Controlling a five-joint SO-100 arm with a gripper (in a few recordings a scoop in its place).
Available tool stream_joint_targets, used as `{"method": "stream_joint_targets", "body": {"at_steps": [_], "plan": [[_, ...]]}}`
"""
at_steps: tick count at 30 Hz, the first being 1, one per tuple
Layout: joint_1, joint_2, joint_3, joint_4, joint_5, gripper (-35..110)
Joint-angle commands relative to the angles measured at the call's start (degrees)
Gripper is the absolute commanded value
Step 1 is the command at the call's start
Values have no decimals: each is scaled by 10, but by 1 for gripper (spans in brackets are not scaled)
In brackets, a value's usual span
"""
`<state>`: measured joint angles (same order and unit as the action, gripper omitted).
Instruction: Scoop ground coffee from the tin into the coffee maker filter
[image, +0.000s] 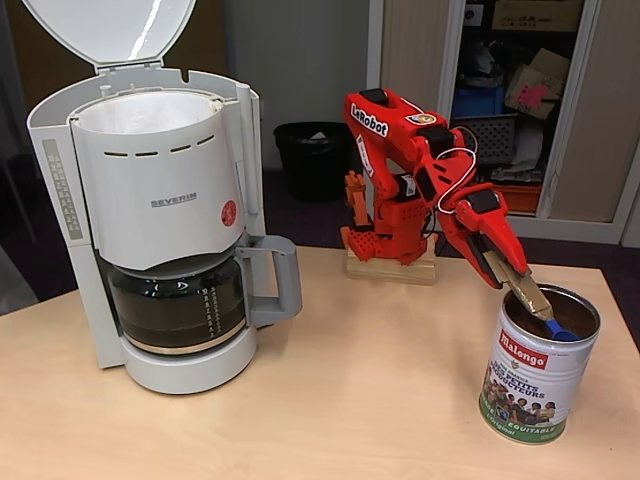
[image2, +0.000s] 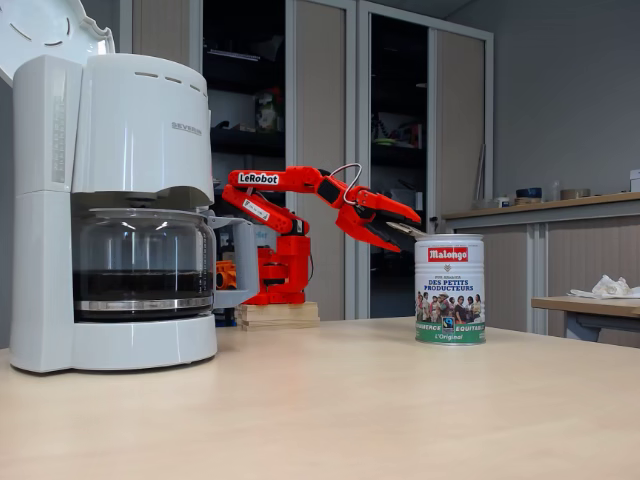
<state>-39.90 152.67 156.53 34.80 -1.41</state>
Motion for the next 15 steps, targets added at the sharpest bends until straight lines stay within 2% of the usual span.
{"method": "stream_joint_targets", "body": {"at_steps": [1,15], "plan": [[-11,-8,-29,-9,-4,22],[-21,-34,-43,-23,4,21]]}}
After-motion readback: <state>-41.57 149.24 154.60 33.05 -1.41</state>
